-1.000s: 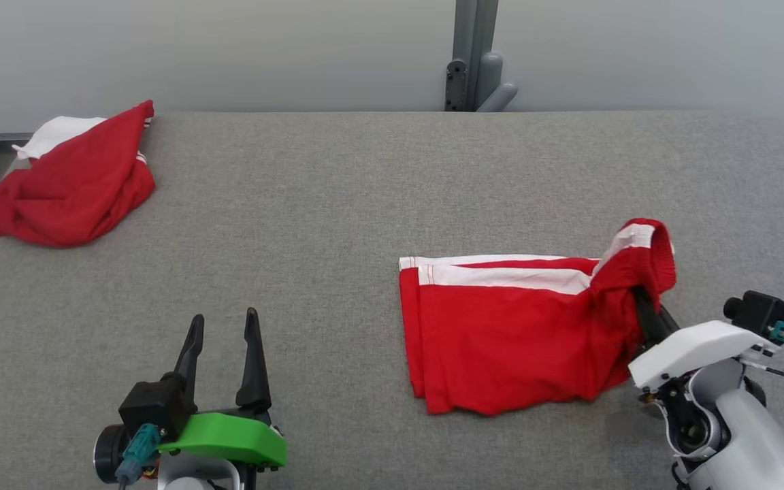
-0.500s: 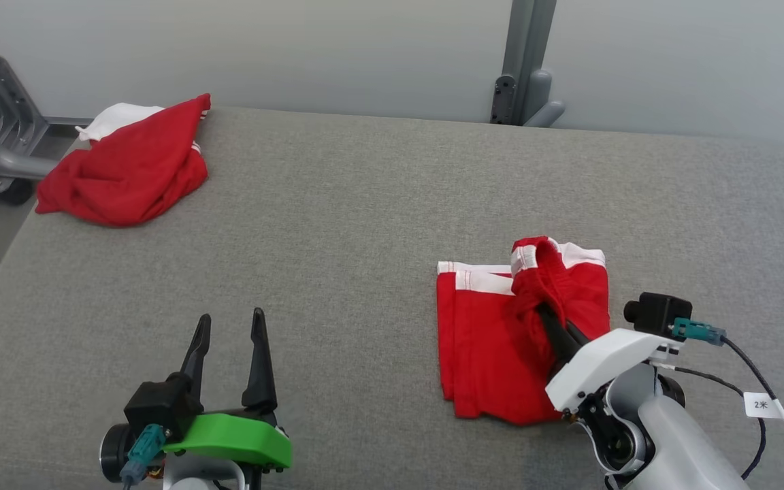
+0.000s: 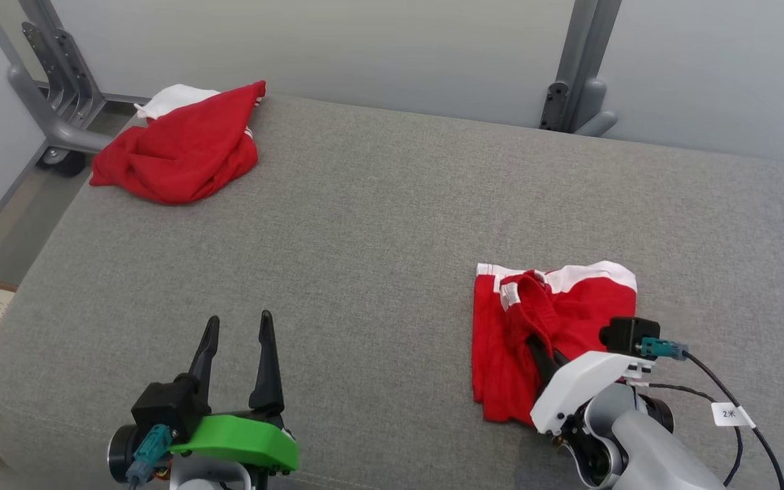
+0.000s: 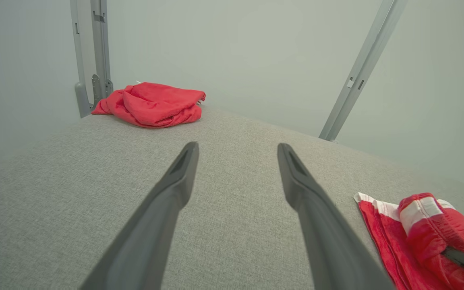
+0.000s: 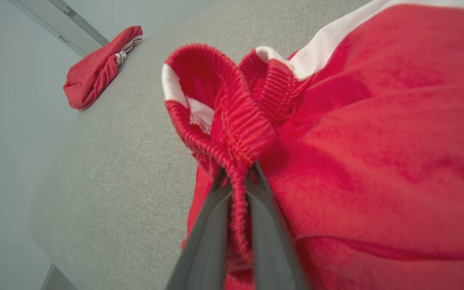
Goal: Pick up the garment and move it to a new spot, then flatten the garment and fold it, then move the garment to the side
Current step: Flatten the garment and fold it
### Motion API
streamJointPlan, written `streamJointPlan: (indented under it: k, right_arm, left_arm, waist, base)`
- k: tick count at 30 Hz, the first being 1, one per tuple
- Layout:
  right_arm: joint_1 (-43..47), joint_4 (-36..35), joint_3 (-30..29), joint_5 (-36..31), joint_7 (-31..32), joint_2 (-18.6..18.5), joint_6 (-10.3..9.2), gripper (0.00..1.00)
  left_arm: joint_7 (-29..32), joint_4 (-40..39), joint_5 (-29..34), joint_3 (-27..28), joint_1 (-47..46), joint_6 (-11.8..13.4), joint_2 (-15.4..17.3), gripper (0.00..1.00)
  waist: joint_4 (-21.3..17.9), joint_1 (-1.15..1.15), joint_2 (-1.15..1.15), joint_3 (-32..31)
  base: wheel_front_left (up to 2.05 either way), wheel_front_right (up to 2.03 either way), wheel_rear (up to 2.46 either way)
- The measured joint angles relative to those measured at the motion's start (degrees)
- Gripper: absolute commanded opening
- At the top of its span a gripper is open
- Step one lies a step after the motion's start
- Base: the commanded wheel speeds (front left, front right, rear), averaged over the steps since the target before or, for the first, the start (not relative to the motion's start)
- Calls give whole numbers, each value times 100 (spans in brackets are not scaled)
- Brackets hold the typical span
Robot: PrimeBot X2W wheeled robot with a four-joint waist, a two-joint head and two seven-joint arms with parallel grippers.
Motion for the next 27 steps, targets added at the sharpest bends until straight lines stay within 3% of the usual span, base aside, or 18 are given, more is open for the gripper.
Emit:
streamJointPlan:
  k: [2,3,5,19,27]
  right_arm:
    - [-96,224,121,2,-136,-4,-1,35]
    - [-136,309,203,15,-208,-4,0,47]
    - [-207,419,399,63,-333,-3,0,99]
    - [-420,619,1623,343,-828,4,0,100]
    - [-745,627,1304,-292,-1038,3,0,100]
  left_arm:
    - [0,8,-1,-12,0,8,0,100]
    - [0,11,-1,-12,1,9,0,100]
    - [0,15,-8,-21,1,14,0,100]
    - [0,25,-7,-12,8,19,0,100]
    - [0,-10,1,62,22,42,0,100]
  waist:
    - [32,0,0,1]
    - [45,0,0,0]
    - [63,0,0,-5]
    - [11,0,0,4]
    - [-116,0,0,-19]
  base:
    - [0,0,0]
    - [0,0,0]
    - [0,0,0]
    - [0,0,0]
    - [0,0,0]
